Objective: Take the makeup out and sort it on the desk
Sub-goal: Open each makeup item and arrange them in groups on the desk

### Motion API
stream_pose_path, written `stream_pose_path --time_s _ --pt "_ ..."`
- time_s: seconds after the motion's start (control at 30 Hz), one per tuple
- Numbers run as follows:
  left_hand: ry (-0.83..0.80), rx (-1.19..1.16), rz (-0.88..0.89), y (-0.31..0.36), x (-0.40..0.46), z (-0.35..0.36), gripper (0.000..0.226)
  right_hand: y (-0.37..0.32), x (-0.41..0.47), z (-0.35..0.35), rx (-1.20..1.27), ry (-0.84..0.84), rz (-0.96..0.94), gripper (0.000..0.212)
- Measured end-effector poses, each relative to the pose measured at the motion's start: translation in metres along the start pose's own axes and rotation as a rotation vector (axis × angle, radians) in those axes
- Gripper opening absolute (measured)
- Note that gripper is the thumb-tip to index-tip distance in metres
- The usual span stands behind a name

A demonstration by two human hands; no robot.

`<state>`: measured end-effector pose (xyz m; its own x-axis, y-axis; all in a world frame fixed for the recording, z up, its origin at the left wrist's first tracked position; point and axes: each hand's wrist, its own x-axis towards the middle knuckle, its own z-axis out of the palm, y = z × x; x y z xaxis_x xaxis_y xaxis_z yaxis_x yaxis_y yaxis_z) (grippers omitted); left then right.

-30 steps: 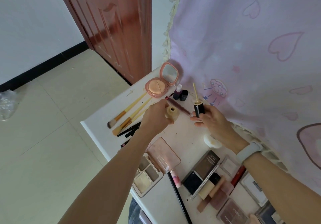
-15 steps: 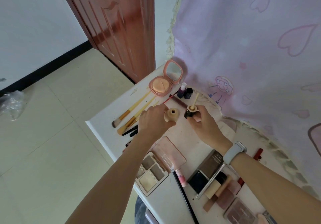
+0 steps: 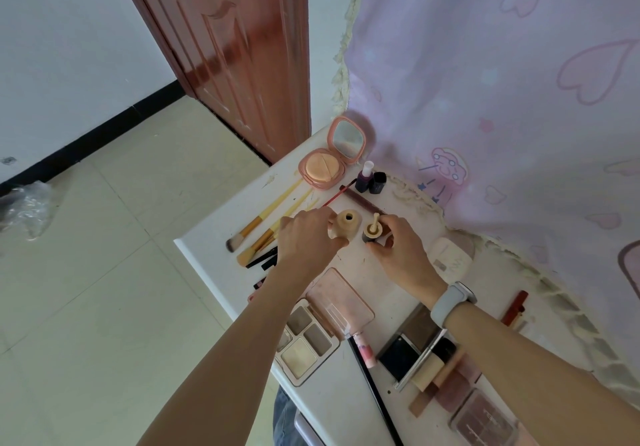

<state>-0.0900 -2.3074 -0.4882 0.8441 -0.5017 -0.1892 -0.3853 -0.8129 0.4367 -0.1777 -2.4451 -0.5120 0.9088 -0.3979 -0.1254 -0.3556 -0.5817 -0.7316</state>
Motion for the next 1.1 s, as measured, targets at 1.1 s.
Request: stream_pose_path --time_s 1.1 --pt "0.271 -0.381 -0.086 0.019 -0.065 -0.027 0.031 0.019 -0.039 -0.065 -0.634 -0.09 0.193 0.055"
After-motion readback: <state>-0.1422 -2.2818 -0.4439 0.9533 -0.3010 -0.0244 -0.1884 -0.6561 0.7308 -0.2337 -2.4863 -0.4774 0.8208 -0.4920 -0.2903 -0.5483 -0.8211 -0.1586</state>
